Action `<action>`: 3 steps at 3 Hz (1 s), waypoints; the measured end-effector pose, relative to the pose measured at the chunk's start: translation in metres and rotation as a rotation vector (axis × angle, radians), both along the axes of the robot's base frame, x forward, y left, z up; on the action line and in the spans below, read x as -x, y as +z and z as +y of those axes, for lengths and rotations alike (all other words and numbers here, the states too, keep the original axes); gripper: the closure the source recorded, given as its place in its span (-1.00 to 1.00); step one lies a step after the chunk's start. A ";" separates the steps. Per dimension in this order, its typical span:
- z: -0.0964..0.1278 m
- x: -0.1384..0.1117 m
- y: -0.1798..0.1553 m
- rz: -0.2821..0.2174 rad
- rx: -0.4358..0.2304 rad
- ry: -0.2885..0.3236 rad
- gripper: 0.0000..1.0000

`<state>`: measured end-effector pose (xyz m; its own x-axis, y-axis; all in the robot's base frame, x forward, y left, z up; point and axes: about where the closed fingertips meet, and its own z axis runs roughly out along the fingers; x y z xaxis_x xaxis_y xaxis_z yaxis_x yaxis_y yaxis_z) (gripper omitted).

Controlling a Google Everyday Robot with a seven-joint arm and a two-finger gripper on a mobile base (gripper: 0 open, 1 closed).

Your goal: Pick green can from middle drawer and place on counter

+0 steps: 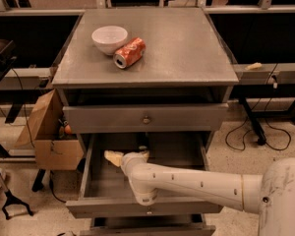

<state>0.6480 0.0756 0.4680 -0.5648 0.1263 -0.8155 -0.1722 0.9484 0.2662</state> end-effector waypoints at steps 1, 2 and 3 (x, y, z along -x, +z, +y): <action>0.002 -0.008 -0.008 0.005 -0.011 -0.003 -1.00; -0.003 -0.028 -0.034 0.025 0.030 -0.062 -1.00; -0.010 -0.051 -0.049 0.019 0.083 -0.118 -1.00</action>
Offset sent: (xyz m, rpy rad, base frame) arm 0.0564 -0.0113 -0.0632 -0.0958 0.0420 -0.1611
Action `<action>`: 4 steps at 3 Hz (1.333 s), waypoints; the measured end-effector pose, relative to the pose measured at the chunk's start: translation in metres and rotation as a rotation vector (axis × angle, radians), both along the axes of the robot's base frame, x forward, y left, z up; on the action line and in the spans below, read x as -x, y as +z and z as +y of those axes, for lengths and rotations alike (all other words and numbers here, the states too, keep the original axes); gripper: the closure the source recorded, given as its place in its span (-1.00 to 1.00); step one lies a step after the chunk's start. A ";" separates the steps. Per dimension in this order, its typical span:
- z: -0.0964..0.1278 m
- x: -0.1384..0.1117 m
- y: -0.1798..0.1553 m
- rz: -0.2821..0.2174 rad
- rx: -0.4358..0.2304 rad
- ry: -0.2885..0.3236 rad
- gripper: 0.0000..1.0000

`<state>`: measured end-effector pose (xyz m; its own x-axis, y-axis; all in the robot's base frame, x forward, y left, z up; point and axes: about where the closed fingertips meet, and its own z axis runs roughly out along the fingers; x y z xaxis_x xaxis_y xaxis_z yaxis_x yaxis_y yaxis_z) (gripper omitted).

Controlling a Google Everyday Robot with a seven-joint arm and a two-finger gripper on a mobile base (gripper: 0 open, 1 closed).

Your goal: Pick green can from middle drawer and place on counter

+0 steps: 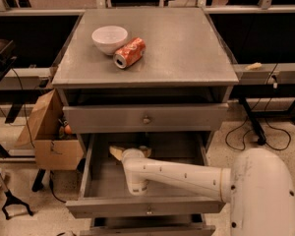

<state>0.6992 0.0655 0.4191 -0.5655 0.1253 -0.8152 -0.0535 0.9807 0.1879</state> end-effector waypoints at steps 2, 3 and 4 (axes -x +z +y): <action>-0.037 -0.028 0.001 -0.028 0.126 -0.143 -1.00; -0.046 -0.033 -0.005 -0.019 0.161 -0.164 -1.00; -0.046 -0.039 -0.019 0.011 0.168 -0.146 -1.00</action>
Offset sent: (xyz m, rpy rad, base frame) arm 0.0369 -0.0625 0.0052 -0.2038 -0.0401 -0.2340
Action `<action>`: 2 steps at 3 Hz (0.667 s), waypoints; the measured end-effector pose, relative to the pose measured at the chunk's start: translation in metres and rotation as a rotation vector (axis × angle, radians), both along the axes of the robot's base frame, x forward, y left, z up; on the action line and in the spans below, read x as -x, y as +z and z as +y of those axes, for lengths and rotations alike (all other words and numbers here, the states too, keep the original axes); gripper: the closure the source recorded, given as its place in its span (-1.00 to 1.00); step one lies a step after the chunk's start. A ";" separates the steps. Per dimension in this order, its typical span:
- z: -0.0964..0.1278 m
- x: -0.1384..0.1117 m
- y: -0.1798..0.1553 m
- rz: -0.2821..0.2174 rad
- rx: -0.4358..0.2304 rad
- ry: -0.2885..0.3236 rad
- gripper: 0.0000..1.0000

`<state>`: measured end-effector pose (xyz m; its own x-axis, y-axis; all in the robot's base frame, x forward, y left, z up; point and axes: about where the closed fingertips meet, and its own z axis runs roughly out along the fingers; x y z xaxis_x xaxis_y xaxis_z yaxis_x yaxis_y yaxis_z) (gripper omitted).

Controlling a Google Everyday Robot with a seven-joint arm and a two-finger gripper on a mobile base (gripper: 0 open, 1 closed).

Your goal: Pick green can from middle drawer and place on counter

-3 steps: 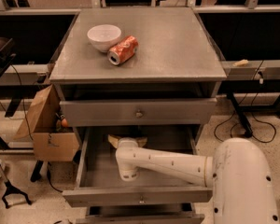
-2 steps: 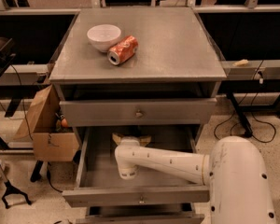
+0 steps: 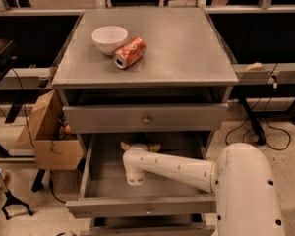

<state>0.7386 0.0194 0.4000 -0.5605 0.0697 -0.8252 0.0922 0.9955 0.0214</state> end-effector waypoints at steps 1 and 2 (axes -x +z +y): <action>0.002 -0.012 -0.021 0.055 -0.013 0.034 -1.00; 0.004 -0.023 -0.044 0.115 -0.031 0.070 -0.63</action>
Offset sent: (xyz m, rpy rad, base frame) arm 0.0368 0.0080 -0.0688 0.0582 0.1879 0.1188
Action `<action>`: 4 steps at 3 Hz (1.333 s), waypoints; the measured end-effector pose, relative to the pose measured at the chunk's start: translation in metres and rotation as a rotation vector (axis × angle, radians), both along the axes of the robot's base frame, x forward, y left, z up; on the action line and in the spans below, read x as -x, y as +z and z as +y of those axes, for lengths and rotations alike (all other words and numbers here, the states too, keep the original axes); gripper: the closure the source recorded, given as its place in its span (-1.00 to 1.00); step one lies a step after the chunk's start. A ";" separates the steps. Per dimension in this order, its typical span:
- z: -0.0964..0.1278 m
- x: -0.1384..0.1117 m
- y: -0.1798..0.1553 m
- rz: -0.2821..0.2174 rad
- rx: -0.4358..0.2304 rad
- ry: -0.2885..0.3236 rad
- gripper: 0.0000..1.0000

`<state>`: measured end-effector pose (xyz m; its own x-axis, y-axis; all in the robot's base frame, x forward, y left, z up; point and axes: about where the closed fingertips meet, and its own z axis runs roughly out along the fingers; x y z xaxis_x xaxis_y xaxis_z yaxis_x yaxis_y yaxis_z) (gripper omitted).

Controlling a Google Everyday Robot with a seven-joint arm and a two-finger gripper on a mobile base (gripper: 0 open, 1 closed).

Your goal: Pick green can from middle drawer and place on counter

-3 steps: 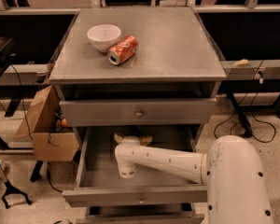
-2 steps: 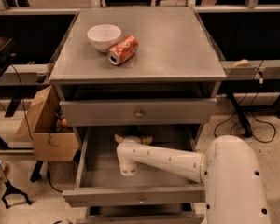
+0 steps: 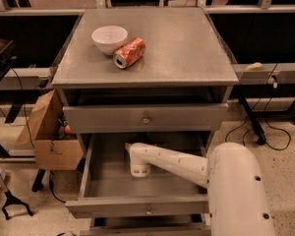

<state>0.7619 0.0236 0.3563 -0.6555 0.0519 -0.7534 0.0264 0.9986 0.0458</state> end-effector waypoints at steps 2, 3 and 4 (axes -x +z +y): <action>-0.003 -0.001 0.000 0.015 -0.003 -0.002 0.30; -0.003 -0.001 0.002 0.015 -0.003 -0.002 0.77; -0.013 0.014 0.011 0.001 -0.015 0.017 1.00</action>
Offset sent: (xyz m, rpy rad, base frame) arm -0.0090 -0.0349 0.0016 -0.0062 -0.0512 -0.0982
